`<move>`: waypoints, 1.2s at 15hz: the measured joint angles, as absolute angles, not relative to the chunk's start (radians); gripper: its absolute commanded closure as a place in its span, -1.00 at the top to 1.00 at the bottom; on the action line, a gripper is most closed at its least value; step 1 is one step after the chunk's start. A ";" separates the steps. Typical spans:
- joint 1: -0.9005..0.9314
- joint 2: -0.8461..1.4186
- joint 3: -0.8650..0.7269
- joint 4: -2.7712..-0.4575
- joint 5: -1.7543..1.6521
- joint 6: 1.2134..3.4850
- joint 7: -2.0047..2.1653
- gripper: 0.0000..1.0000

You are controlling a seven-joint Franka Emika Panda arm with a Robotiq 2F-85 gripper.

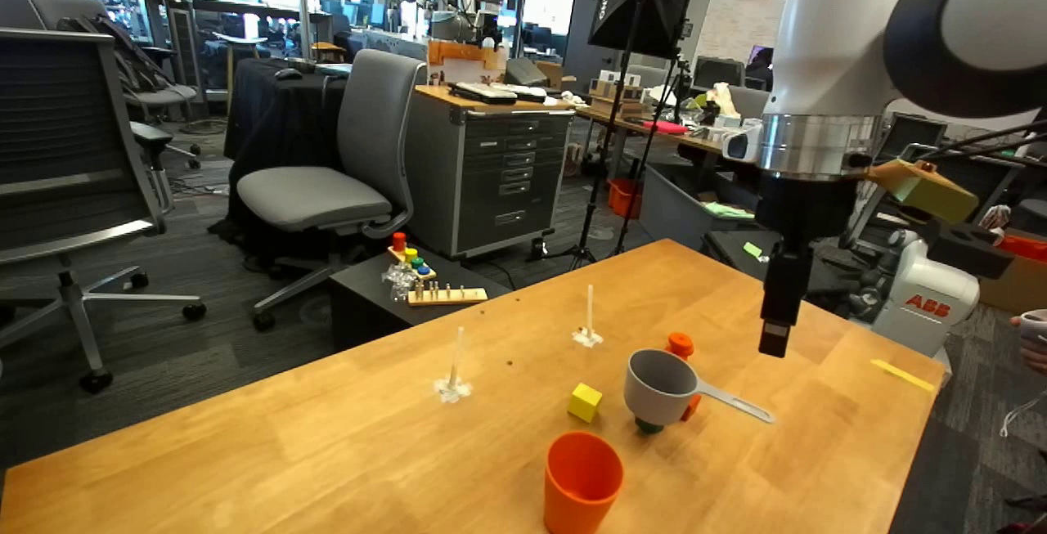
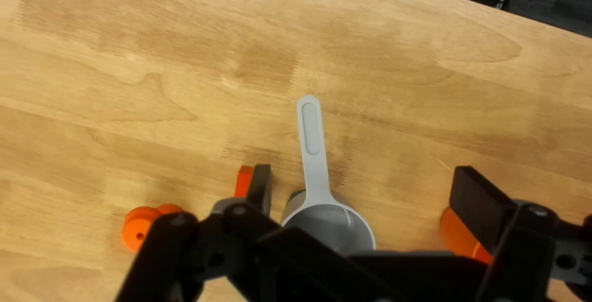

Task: Put the blocks in the gray cup

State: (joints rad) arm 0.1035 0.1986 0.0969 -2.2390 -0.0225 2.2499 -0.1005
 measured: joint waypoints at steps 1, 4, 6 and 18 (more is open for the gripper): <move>0.099 0.208 0.094 -2.240 -0.023 2.250 -0.101 1.00; 0.085 0.252 0.087 -2.239 -0.023 2.250 -0.101 1.00; 0.080 0.290 0.084 -2.237 -0.023 2.251 -0.101 1.00; 0.088 0.511 0.082 -2.096 -0.081 2.264 -0.096 0.46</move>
